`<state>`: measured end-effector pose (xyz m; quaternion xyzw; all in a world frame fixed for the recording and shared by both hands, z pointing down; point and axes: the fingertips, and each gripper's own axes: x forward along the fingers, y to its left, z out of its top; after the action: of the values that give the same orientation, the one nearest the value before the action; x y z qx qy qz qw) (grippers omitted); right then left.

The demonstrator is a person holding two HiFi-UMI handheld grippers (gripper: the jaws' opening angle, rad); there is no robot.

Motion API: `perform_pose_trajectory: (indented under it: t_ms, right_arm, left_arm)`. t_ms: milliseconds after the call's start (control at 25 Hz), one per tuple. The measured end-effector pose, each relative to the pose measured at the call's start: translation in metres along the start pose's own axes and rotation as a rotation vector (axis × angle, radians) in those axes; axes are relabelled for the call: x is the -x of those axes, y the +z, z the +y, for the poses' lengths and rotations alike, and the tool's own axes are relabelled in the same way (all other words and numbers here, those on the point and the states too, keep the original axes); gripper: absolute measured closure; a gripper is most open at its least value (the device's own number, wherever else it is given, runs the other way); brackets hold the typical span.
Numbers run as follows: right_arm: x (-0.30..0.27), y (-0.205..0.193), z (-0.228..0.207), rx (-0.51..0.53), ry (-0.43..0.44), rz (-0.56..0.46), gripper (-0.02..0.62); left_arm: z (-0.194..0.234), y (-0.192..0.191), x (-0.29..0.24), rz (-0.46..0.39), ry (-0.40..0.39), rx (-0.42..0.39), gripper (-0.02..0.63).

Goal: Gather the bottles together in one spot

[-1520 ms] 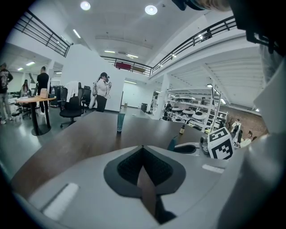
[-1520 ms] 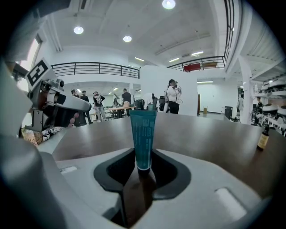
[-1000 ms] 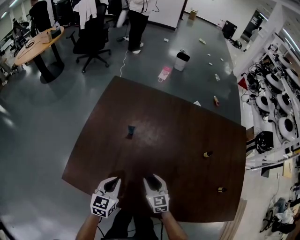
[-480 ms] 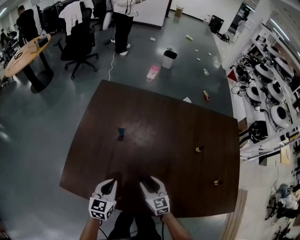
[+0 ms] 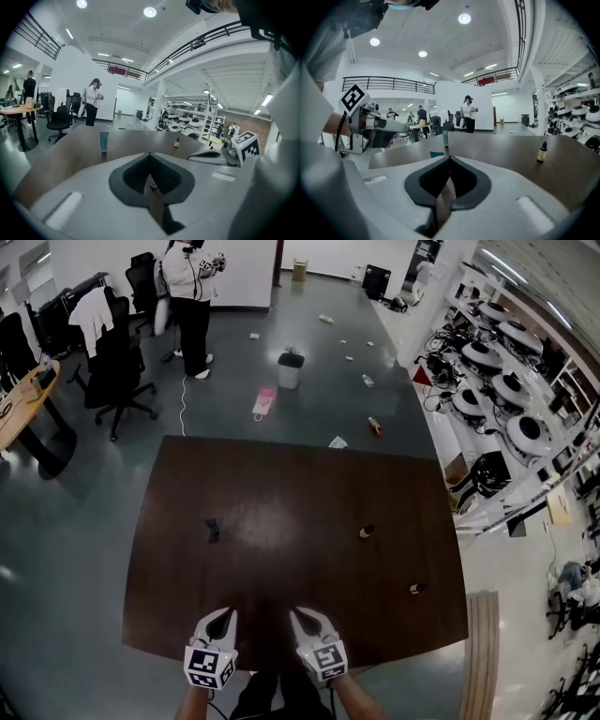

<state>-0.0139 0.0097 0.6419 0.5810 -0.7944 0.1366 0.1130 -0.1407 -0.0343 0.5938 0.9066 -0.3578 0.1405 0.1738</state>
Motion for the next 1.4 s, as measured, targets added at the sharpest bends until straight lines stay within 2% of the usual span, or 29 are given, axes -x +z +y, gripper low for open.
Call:
perform_pose_trajectory:
  t_ms: [200,400,520,720,920,1160,1400]
  right_arm:
    - [0.015,0.024,-0.016,-0.010,-0.038,-0.048,0.594]
    - [0.020,0.059,-0.021,0.007,-0.014,-0.095,0.594]
    - [0.017,0.074,-0.025,0.014,0.038,-0.107,0.594]
    - [-0.008,0.095,-0.025,0.083,0.208,-0.109,0.594]
    - [-0.027,0.107,-0.027,0.141,0.336,-0.096,0.594]
    - [-0.052,0.123,-0.040,0.167,0.408,-0.090,0.594]
    - [-0.086,0.127,-0.043,0.151,0.439,-0.080,0.594]
  left_arm:
    - [-0.015,0.021,-0.008,-0.016,-0.023,-0.028,0.606]
    - [-0.021,0.040,-0.007,-0.037,0.006,-0.038,0.606]
    - [-0.023,0.050,-0.007,-0.051,0.044,-0.033,0.606]
    - [-0.016,0.064,-0.004,-0.091,0.162,-0.013,0.606]
    - [-0.007,0.068,0.010,-0.134,0.268,0.019,0.606]
    - [0.007,0.065,0.015,-0.148,0.360,0.057,0.606]
    - [0.027,0.064,0.011,-0.150,0.410,0.068,0.606]
